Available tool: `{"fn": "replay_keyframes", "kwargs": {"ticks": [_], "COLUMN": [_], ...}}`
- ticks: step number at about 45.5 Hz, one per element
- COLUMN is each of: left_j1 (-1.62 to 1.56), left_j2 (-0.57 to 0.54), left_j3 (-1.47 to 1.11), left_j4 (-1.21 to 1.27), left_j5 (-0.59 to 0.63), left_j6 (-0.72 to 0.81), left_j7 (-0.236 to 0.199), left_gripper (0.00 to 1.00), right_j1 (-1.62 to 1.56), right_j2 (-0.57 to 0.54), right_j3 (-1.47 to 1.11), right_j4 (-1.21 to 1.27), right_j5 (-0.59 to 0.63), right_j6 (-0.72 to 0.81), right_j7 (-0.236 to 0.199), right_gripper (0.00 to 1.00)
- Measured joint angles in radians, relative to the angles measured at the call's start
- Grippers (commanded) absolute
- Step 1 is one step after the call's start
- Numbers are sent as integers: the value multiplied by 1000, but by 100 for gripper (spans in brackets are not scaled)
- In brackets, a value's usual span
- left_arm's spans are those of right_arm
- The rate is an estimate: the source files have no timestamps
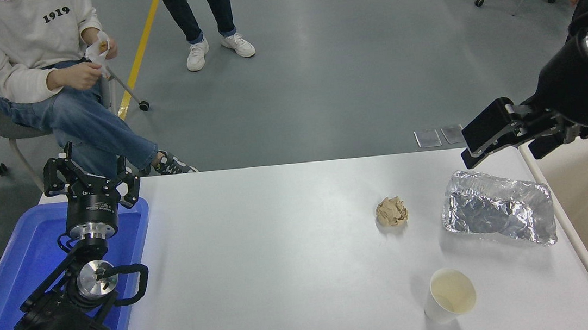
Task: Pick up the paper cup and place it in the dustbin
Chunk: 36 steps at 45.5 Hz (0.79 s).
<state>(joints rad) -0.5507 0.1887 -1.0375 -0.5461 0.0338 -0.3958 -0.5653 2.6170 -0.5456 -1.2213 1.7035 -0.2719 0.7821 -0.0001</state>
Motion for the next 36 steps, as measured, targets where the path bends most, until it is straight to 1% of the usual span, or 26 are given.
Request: {"fn": "replay_keyframes", "kwargs": {"ticks": [9,17,28,36], "left_j1": [0,0,0,0], "left_j2": [0,0,0,0], "left_j3": [0,0,0,0], "left_j4": [0,0,0,0], "left_j5": [0,-1,-1,-1], "left_j6": [0,0,0,0], "left_j7": [0,-1,-1,-1], "left_gripper": [99,99,99,99], "right_j1": [-13,-93,-302,-502], "right_j2": [-2,-10,-21,-22], "right_j3": [-19,-29,13,101], "right_j4": [7,9,-11,-62], "right_j5": [-6,-51,-153,-194], "right_j6": [2,3,-3,-79], "right_j7": [-3,-4,-4,-4], "right_gripper": [100,100,100,100]}}
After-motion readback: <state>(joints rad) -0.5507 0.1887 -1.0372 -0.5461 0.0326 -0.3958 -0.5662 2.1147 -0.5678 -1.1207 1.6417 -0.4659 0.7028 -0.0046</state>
